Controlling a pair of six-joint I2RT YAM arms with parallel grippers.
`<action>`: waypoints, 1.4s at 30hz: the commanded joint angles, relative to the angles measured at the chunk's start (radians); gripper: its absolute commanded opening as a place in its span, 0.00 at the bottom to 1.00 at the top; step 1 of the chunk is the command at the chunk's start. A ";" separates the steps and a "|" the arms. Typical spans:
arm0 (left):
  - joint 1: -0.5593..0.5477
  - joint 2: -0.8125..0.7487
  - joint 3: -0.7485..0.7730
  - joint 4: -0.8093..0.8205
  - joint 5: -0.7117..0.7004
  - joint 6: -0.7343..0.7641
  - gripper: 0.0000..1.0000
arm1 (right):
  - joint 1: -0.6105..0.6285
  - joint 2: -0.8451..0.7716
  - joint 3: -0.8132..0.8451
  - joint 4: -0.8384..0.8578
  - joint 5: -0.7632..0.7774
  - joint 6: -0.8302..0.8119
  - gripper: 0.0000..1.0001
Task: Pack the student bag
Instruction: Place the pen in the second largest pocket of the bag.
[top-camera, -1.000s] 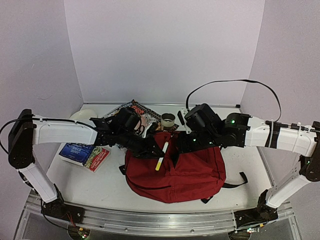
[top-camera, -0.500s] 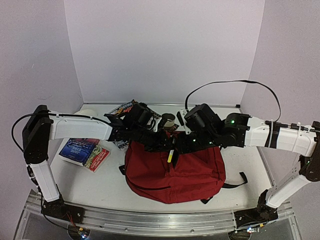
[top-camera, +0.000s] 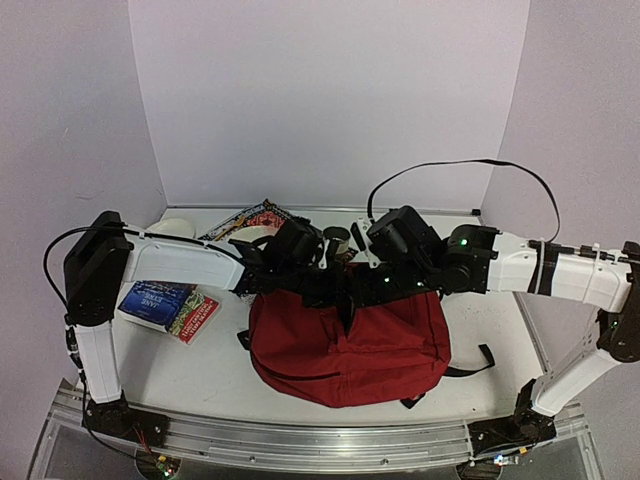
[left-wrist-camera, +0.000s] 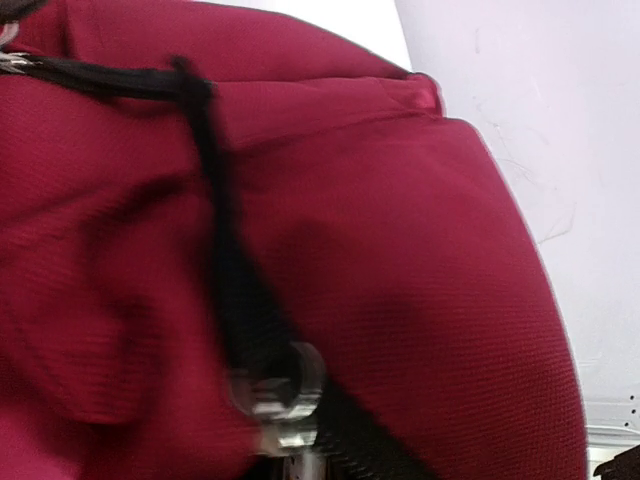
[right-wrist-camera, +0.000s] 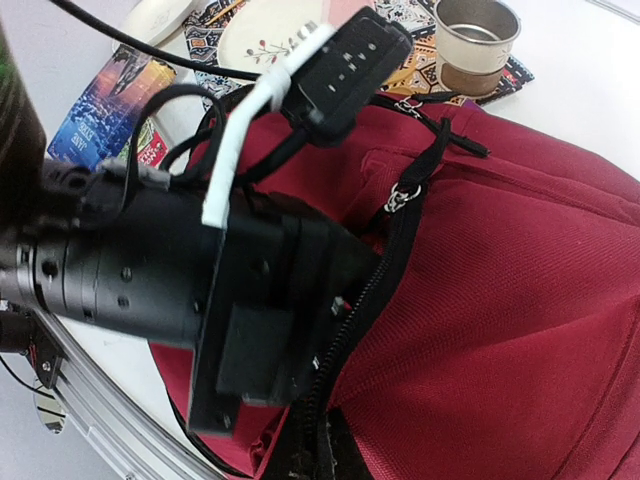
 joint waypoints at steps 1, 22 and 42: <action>-0.030 -0.007 0.031 0.117 -0.066 -0.053 0.23 | 0.013 0.008 0.054 0.024 -0.009 -0.017 0.00; -0.034 -0.336 -0.158 -0.120 -0.287 0.078 0.53 | 0.011 -0.056 0.015 -0.044 0.173 0.009 0.00; 0.145 -0.761 -0.429 -0.436 -0.539 0.187 0.81 | -0.163 -0.345 -0.059 -0.184 0.289 -0.027 0.00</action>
